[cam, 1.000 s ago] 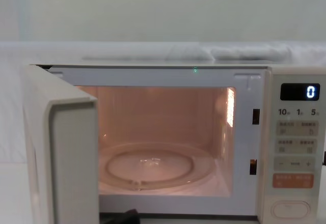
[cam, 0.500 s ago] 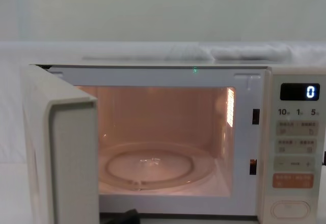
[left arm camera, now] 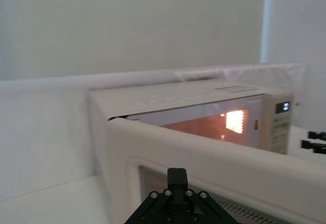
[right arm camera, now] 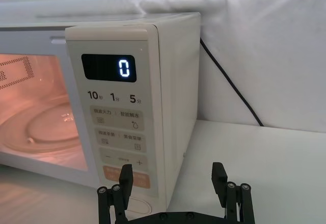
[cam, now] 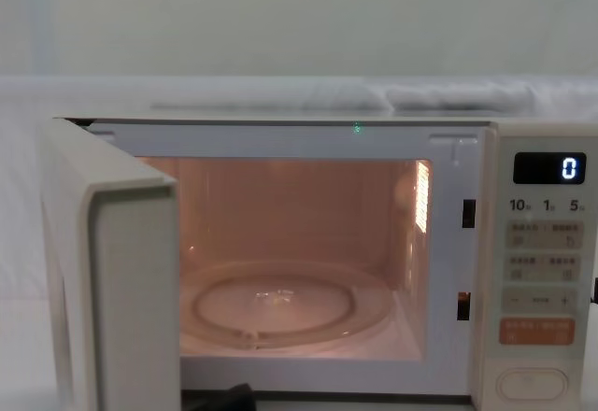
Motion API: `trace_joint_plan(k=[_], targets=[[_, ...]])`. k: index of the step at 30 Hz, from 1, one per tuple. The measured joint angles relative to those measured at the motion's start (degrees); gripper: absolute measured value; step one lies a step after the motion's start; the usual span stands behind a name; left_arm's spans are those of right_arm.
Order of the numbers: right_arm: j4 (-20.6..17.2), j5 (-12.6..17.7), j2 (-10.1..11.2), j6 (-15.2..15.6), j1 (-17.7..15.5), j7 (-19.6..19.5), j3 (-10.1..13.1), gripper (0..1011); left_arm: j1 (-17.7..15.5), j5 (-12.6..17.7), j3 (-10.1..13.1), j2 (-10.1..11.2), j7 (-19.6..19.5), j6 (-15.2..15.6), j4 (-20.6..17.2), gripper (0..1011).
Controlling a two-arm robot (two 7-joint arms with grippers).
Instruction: Press the button to open the microwave door with one hand; close the microwave door with the other hand.
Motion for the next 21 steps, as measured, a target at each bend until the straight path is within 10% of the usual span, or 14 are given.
trace_joint_plan(k=[21], targets=[[0.0,0.0,0.0,0.0,0.0,0.0,0.0,1002,-4.6,-4.9,6.4,7.8,-8.8,0.5,0.5,0]])
